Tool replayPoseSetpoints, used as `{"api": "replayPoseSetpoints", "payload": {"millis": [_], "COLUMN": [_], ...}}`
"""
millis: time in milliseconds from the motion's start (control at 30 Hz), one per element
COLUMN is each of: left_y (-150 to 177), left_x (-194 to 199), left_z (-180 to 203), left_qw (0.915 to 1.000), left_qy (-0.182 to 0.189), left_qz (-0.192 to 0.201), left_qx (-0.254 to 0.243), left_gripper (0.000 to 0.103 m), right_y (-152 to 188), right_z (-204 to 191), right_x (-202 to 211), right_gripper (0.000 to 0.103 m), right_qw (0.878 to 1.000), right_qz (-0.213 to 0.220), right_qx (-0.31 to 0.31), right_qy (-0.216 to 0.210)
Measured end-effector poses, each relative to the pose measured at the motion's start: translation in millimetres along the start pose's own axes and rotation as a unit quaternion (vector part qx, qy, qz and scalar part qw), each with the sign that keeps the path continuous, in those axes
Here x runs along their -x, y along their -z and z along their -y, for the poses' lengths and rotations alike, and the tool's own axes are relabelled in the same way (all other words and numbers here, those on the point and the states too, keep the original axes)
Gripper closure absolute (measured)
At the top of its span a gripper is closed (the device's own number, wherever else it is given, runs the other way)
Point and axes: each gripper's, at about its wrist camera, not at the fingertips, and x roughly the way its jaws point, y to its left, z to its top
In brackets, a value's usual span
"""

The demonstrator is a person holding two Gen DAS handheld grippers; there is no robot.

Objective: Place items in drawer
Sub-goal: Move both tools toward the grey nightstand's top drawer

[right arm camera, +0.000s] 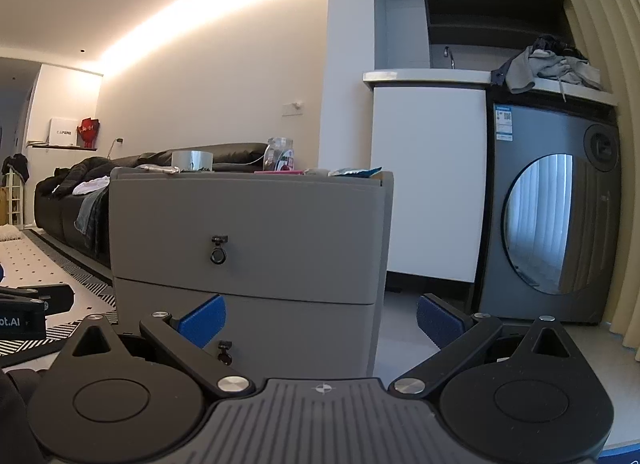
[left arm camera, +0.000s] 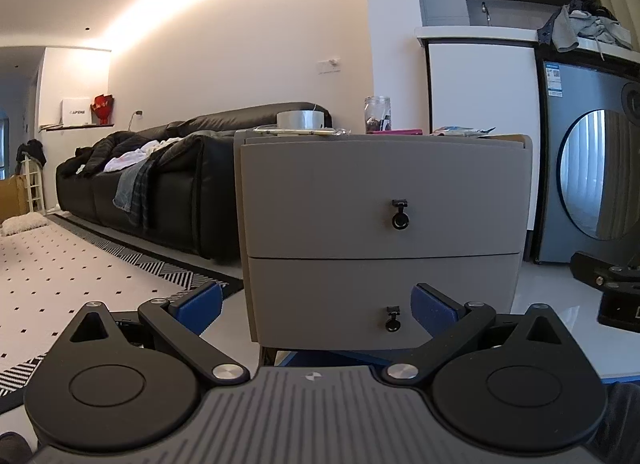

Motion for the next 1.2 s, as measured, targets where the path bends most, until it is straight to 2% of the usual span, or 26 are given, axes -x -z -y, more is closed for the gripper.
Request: {"api": "replayPoseSetpoints", "payload": {"millis": [567,667,967,1200], "left_y": [-11.1,-12.2,-15.2,-19.3], "left_x": [-9.6,-10.1,-21.5,-21.3], "left_z": [7.6,8.2,8.7,11.1], "left_qw": [0.9999,0.9998,0.9996,0.9998], "left_qy": [0.005,0.000,-0.020,-0.014], "left_qz": [0.005,0.012,-0.004,0.004], "left_qx": [-0.008,-0.014,-0.020,-0.017], "left_gripper": [0.000,0.000,0.000,0.000], "right_y": [-0.4,-0.4,-2.8,-2.2], "right_z": [4.7,5.9,6.4,9.9], "right_x": [-2.2,-3.7,-1.5,0.8], "right_gripper": [0.000,0.000,0.000,0.000], "right_qw": [1.000,1.000,1.000,1.000], "right_qz": [-0.003,-0.005,0.002,0.004], "right_qx": [-0.009,-0.013,-0.007,-0.010], "right_qy": [0.004,0.003,0.003,0.007]}}
